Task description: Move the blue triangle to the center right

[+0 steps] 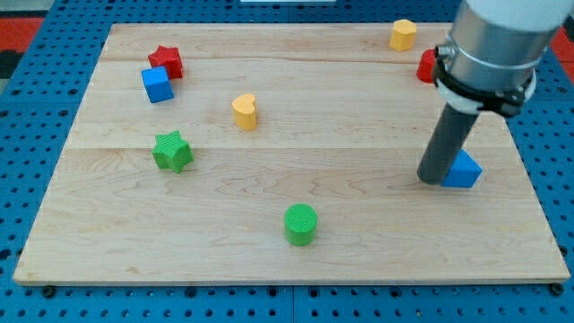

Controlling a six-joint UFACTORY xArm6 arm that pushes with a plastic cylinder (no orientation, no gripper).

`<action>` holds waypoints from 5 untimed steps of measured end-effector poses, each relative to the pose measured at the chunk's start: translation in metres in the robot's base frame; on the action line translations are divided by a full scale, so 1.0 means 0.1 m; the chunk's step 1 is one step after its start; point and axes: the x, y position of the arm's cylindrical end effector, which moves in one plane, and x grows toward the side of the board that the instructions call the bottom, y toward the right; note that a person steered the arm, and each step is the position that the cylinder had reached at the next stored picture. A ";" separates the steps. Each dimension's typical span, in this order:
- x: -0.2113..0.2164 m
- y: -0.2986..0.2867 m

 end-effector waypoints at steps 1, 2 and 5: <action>-0.03 0.16; 0.28 0.02; 0.28 0.27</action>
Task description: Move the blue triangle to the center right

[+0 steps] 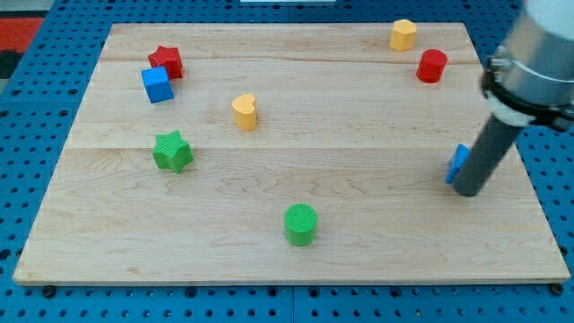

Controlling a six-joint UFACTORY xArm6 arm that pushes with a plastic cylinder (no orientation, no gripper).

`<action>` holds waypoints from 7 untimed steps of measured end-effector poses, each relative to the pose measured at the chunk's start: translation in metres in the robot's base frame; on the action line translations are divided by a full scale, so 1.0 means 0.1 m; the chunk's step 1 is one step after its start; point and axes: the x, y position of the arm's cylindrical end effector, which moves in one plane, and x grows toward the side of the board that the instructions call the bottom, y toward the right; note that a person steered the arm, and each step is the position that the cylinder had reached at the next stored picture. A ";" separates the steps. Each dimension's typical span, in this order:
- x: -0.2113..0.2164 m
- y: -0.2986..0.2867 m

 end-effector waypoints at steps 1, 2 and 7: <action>-0.23 0.02; -0.55 0.28; -1.09 0.63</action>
